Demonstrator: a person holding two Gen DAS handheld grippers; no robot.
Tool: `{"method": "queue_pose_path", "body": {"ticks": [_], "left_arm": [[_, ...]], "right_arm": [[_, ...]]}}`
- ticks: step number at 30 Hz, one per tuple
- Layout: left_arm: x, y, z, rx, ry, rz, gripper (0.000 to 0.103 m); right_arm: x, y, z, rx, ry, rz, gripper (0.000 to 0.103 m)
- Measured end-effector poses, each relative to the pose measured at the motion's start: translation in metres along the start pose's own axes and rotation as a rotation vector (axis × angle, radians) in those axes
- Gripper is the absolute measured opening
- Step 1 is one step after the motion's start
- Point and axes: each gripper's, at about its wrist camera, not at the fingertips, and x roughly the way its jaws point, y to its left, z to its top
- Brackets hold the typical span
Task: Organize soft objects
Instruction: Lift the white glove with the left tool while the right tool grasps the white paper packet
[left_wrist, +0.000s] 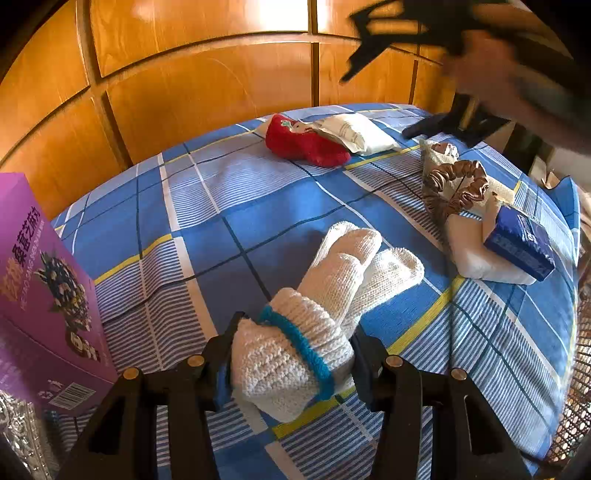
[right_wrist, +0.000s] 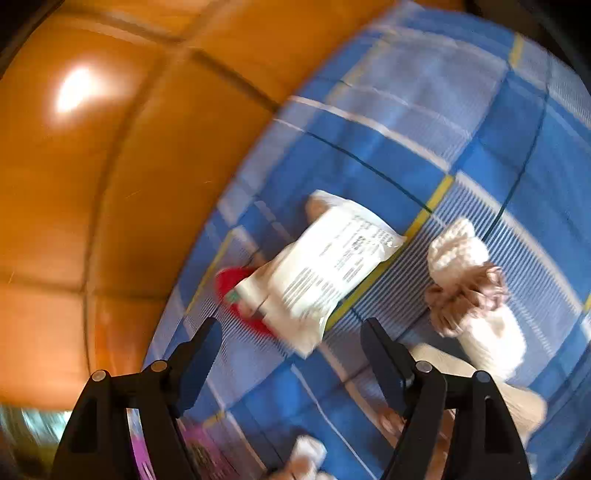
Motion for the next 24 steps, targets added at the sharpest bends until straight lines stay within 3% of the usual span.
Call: {"method": "queue_pose_path", "body": {"ticks": [5,9,13,15,20,24], "left_arm": [[-0.001,0.002,0.000,-0.016,-0.013,-0.020,0.052],[0.000,0.002,0.001,-0.023,-0.022,-0.029,0.052],[-0.001,0.001,0.001,-0.026,-0.027,-0.034,0.052],[-0.002,0.000,0.001,-0.026,-0.029,-0.034,0.052],[-0.001,0.000,0.003,-0.027,-0.032,-0.035,0.052],[0.000,-0.001,0.004,-0.024,-0.032,-0.030,0.052]], "right_arm": [[0.034,-0.005,0.019,0.139,-0.017,-0.066,0.084],[0.048,0.001,0.026,0.156,-0.041,-0.135,0.087],[0.060,0.028,0.025,-0.012,-0.023,-0.259,0.081],[0.062,0.042,0.020,-0.138,-0.024,-0.309,0.057],[0.045,0.053,-0.004,-0.349,-0.035,-0.305,0.052],[0.015,0.057,-0.032,-0.481,-0.094,-0.276,0.052]]}}
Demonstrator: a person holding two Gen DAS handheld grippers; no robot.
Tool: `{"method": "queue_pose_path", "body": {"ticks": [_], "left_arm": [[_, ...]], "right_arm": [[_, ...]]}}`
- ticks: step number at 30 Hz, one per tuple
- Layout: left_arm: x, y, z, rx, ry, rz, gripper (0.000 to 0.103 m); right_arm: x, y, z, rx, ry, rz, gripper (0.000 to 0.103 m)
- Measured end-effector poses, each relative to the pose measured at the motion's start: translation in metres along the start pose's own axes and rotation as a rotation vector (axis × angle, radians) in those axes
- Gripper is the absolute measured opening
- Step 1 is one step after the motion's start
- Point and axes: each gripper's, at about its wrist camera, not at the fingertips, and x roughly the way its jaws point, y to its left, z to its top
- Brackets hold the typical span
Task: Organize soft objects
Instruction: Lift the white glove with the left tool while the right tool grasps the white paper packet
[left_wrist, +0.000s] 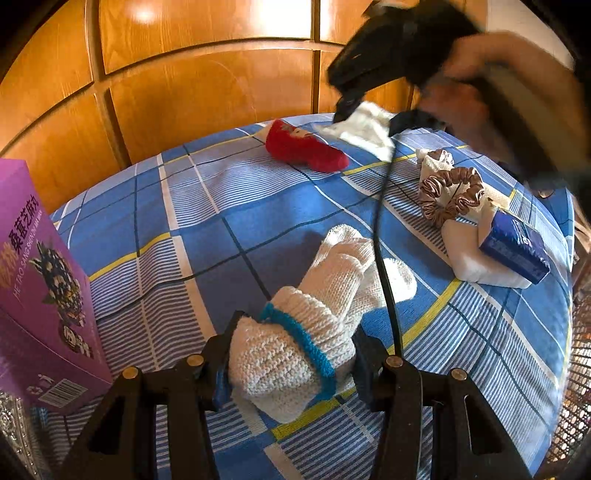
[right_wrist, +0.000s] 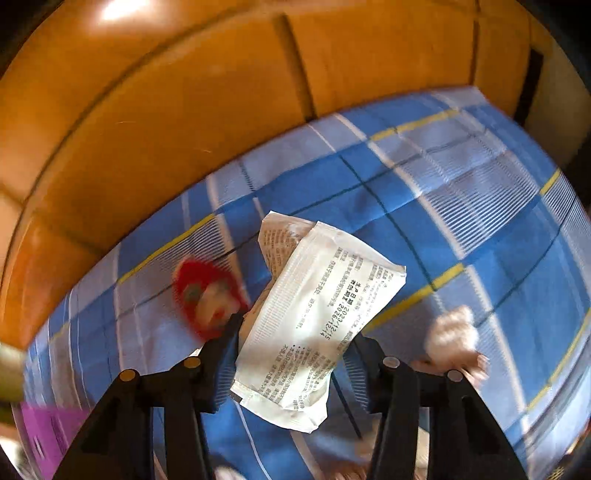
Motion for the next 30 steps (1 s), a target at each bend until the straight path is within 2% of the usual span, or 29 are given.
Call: {"method": "queue_pose_path", "body": {"ticks": [3,6,9,11,13,17,22,30], "left_arm": [[0.000,-0.002,0.000,0.006,0.000,0.009,0.052],[0.000,-0.002,0.001,0.007,0.004,0.011,0.052],[-0.001,-0.002,0.002,0.000,0.014,0.013,0.052],[-0.001,0.004,0.004,-0.042,0.028,0.001,0.051],[-0.002,0.008,0.009,-0.085,0.056,0.004,0.049],[-0.009,0.018,0.023,-0.157,0.067,0.021,0.048],[-0.027,0.024,0.061,-0.166,0.019,0.042,0.048],[-0.050,0.063,0.145,-0.244,-0.037,0.091,0.048]], "right_arm": [[-0.022,0.003,-0.025,-0.077,-0.070,-0.010,0.052],[-0.021,-0.001,-0.044,-0.109,-0.088,-0.019,0.052],[-0.007,0.000,-0.052,-0.160,-0.048,-0.093,0.052],[0.001,0.003,-0.055,-0.197,-0.016,-0.118,0.052],[0.012,0.003,-0.059,-0.214,0.028,-0.116,0.052],[0.014,-0.001,-0.061,-0.206,0.042,-0.086,0.053],[0.016,-0.006,-0.063,-0.171,0.080,-0.042,0.054],[0.019,-0.002,-0.064,-0.221,0.064,-0.058,0.054]]}}
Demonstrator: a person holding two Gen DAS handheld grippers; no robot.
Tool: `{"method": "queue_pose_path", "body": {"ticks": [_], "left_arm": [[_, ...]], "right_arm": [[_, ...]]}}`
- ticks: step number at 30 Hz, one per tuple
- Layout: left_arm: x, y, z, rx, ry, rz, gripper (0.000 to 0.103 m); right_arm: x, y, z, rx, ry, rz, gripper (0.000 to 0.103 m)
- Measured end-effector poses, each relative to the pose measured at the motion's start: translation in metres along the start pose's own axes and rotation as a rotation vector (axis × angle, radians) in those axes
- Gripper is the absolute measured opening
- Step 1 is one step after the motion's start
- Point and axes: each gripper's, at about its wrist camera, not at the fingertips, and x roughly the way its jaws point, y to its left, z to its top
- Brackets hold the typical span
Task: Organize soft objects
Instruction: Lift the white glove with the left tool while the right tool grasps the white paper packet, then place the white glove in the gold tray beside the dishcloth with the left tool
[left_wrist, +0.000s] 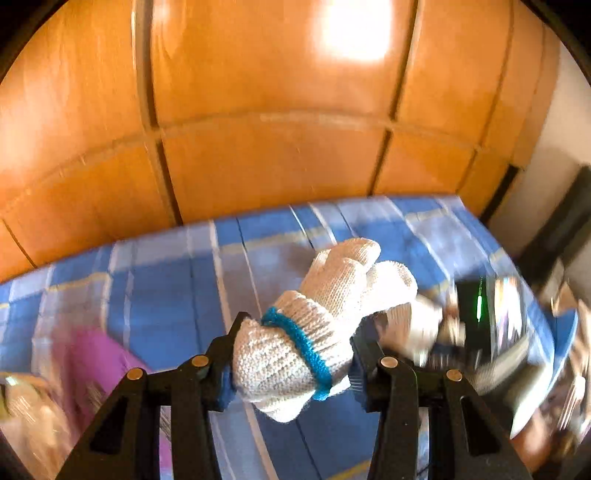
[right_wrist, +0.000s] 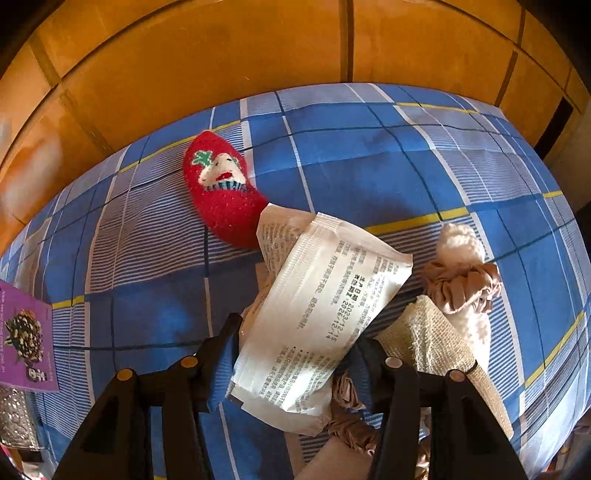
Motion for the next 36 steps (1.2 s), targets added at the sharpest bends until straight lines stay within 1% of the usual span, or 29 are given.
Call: {"method": "queue_pose_path", "body": {"ticks": [2,3,4,6,7,9,10,12,15,17,18,19,21,24,25,28,32,36], "left_arm": [[-0.008,0.016,0.025,-0.027,-0.025,0.040,0.048],[-0.015,0.029,0.037,-0.045,-0.047,0.074,0.048],[-0.020,0.038,0.042,-0.056,-0.062,0.096,0.048],[-0.035,0.071,0.055,-0.100,-0.094,0.160,0.048],[-0.044,0.095,0.059,-0.127,-0.107,0.202,0.048],[-0.056,0.128,0.059,-0.159,-0.121,0.275,0.048],[-0.063,0.155,0.056,-0.193,-0.123,0.326,0.048],[-0.074,0.195,0.048,-0.252,-0.118,0.381,0.048],[-0.093,0.251,0.022,-0.335,-0.116,0.489,0.048],[-0.108,0.284,-0.005,-0.374,-0.110,0.542,0.048],[-0.114,0.295,-0.017,-0.388,-0.105,0.557,0.048],[-0.121,0.310,-0.034,-0.413,-0.100,0.572,0.048],[-0.136,0.327,-0.071,-0.454,-0.100,0.589,0.048],[-0.155,0.343,-0.118,-0.503,-0.100,0.605,0.049],[-0.164,0.349,-0.141,-0.527,-0.100,0.614,0.049],[-0.174,0.356,-0.191,-0.572,-0.077,0.631,0.049],[-0.182,0.364,-0.240,-0.620,-0.050,0.659,0.049],[-0.193,0.369,-0.280,-0.678,-0.032,0.686,0.051]], "right_arm": [[0.001,0.001,0.000,-0.012,-0.005,-0.004,0.054],[0.001,0.002,0.000,-0.020,-0.009,-0.008,0.054],[0.002,0.003,-0.001,-0.026,-0.012,-0.011,0.054],[0.001,0.006,-0.002,-0.040,-0.015,-0.020,0.054],[0.002,0.008,-0.001,-0.044,-0.016,-0.023,0.054],[0.001,0.009,-0.001,-0.049,-0.018,-0.028,0.054],[0.001,0.009,-0.001,-0.053,-0.019,-0.031,0.054],[0.001,0.011,-0.001,-0.061,-0.022,-0.038,0.054],[0.002,0.016,-0.002,-0.080,-0.027,-0.049,0.054],[0.004,0.019,-0.003,-0.091,-0.030,-0.059,0.054],[0.004,0.020,-0.003,-0.095,-0.031,-0.063,0.054],[0.004,0.021,-0.003,-0.102,-0.032,-0.067,0.054],[0.003,0.020,-0.004,-0.109,-0.032,-0.068,0.054],[0.003,0.021,-0.005,-0.115,-0.037,-0.077,0.054],[0.003,0.022,-0.005,-0.121,-0.040,-0.081,0.054],[0.003,0.026,-0.007,-0.147,-0.054,-0.102,0.054],[0.004,0.033,-0.010,-0.190,-0.080,-0.136,0.054],[0.004,0.038,-0.012,-0.211,-0.100,-0.167,0.054]]}}
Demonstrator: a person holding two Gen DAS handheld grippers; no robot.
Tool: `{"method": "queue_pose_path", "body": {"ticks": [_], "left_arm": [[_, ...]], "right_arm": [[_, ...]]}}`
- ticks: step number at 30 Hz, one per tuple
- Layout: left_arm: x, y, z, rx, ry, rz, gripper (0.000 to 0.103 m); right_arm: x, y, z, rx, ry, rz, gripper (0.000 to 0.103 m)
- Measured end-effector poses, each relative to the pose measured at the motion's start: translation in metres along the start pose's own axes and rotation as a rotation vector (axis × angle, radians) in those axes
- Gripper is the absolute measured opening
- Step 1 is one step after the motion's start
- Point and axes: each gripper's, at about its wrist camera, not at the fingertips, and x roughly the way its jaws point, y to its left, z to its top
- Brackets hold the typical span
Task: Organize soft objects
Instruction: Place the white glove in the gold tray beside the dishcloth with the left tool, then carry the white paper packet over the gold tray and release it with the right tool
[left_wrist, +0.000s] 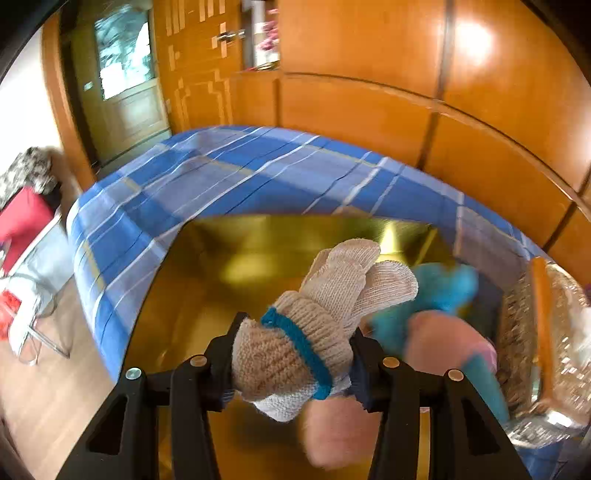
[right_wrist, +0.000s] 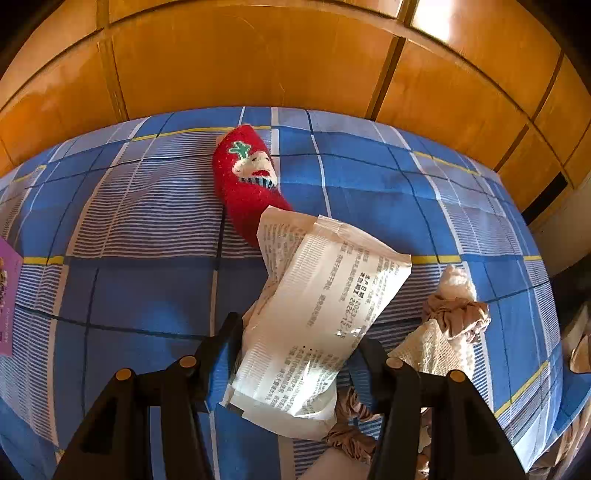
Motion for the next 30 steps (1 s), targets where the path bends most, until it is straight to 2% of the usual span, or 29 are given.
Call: {"method": "queue_pose_path", "body": {"ticks": [4,6,10,15,20,25,30], "left_arm": [[0.001,0.018,-0.015,0.008,0.009,0.024,0.055],[0.002,0.023,-0.022,0.026,0.009,0.042,0.061],[0.000,0.029,-0.026,0.044,-0.010,0.049,0.069],[-0.011,0.027,-0.029,0.051,-0.042,0.025,0.072],[-0.029,0.017,-0.030,0.070,-0.070,-0.023,0.072],[-0.052,0.009,-0.033,0.120,-0.123,-0.057,0.075],[-0.066,0.010,-0.035,0.130,-0.142,-0.083,0.076]], "right_arm": [[-0.004,0.008,0.004,-0.030,-0.009,-0.051,0.049],[-0.011,0.010,0.009,-0.018,-0.013,-0.066,0.047],[-0.034,0.018,0.019,-0.028,-0.071,-0.084,0.047],[-0.068,0.037,0.036,-0.083,-0.152,-0.100,0.047],[-0.084,0.059,0.069,-0.104,-0.175,-0.107,0.047],[-0.123,0.101,0.098,-0.120,-0.262,-0.061,0.047],[-0.183,0.170,0.102,-0.240,-0.414,0.023,0.047]]}}
